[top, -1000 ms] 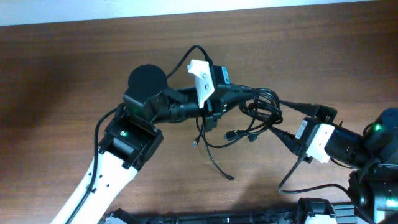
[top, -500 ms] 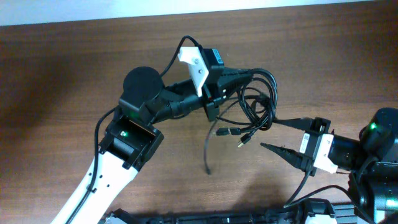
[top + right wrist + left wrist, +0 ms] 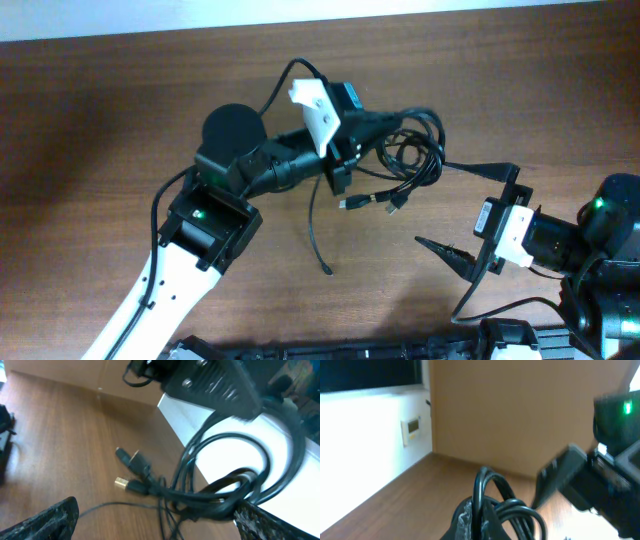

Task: Untangle cables

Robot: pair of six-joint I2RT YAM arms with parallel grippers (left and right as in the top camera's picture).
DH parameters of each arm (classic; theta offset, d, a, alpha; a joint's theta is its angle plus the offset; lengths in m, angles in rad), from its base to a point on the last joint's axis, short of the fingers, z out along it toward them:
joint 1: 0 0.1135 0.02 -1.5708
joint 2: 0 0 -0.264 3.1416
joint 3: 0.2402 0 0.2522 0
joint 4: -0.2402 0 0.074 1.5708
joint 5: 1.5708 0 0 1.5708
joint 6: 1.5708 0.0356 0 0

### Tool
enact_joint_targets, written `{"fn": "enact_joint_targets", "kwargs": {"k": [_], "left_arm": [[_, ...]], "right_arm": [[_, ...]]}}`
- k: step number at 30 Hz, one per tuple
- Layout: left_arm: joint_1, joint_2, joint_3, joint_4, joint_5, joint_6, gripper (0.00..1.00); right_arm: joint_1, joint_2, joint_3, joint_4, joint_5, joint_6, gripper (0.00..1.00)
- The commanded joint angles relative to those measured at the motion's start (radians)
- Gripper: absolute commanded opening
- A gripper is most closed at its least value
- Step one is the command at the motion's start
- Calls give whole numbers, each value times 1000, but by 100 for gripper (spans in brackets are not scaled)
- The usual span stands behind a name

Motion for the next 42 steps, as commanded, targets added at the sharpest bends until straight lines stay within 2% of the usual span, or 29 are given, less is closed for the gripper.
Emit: {"fn": "enact_joint_targets", "kwargs": {"k": [1, 5, 8, 9, 12, 14, 16, 28, 33, 42], "left_arm": [[-2, -4, 14, -57, 42, 252, 2], [-2, -4, 14, -74, 42, 301, 0], [-2, -4, 14, -113, 43, 426, 0], [-2, -4, 14, -140, 43, 474, 0], [-2, -4, 14, -149, 78, 485, 0], [-2, -4, 14, -149, 215, 557, 0], [-2, -4, 14, -148, 288, 588, 0], [-2, -4, 14, -118, 486, 613, 0], [-5, -4, 14, -117, 491, 613, 0], [-5, 18, 14, -101, 488, 613, 0]], "right_arm": [[5, -6, 7, 6, 59, 68, 99], [5, -6, 7, 7, 153, 192, 99], [5, -6, 7, 23, 164, 407, 99], [5, -6, 7, 39, 164, 549, 99], [5, -6, 7, 50, 146, 685, 99], [5, -6, 7, 66, 77, 689, 99], [5, -6, 7, 98, 16, 689, 99], [5, 35, 7, 139, -12, 821, 99], [5, 82, 7, 138, -18, 824, 79], [6, 102, 7, 162, -141, 824, 49]]}}
